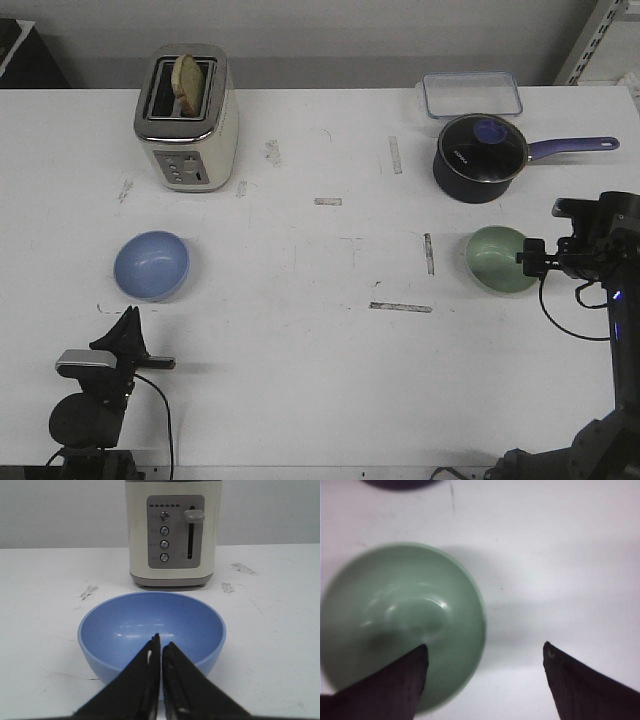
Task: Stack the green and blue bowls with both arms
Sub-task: 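Reach the right gripper down to the rim of the pale green bowl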
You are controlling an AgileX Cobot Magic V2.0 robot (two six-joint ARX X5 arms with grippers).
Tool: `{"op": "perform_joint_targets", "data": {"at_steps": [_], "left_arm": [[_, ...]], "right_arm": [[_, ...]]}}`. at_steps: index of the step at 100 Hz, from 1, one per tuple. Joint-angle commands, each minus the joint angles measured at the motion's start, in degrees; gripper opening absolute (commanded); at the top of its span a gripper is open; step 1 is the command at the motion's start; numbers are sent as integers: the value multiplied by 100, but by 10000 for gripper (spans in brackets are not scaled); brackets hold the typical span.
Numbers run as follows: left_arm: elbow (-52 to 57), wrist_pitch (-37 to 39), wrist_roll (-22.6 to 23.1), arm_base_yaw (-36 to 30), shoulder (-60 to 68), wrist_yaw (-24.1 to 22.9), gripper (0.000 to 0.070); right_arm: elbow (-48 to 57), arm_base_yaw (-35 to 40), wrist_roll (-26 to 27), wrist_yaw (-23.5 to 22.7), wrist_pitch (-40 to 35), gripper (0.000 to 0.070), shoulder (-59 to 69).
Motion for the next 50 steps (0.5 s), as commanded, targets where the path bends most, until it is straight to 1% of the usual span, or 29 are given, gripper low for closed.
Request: {"op": "perform_joint_targets", "data": {"at_steps": [1, 8, 19, 26, 32, 43, 50], "left_arm": [[-122, 52, -17, 0, -7, 7, 2], [-122, 52, -17, 0, -7, 7, 2], [-122, 52, -15, 0, -7, 7, 2], [-122, 52, -15, 0, -7, 7, 2], [-122, 52, -15, 0, -7, 7, 2], [-122, 52, -13, 0, -7, 7, 2], [-122, 52, -15, 0, -7, 7, 1]], "right_arm": [[81, -7, -50, -136, 26, 498, 297], [81, 2, -48, -258, 85, 498, 529], [76, 50, -48, -247, 192, 492, 765], [70, 50, -48, -247, 262, 454, 852], [70, 50, -48, -243, 321, 376, 907], [70, 50, -48, -203, 383, 151, 973], [70, 50, -46, -201, 376, 54, 979]]}}
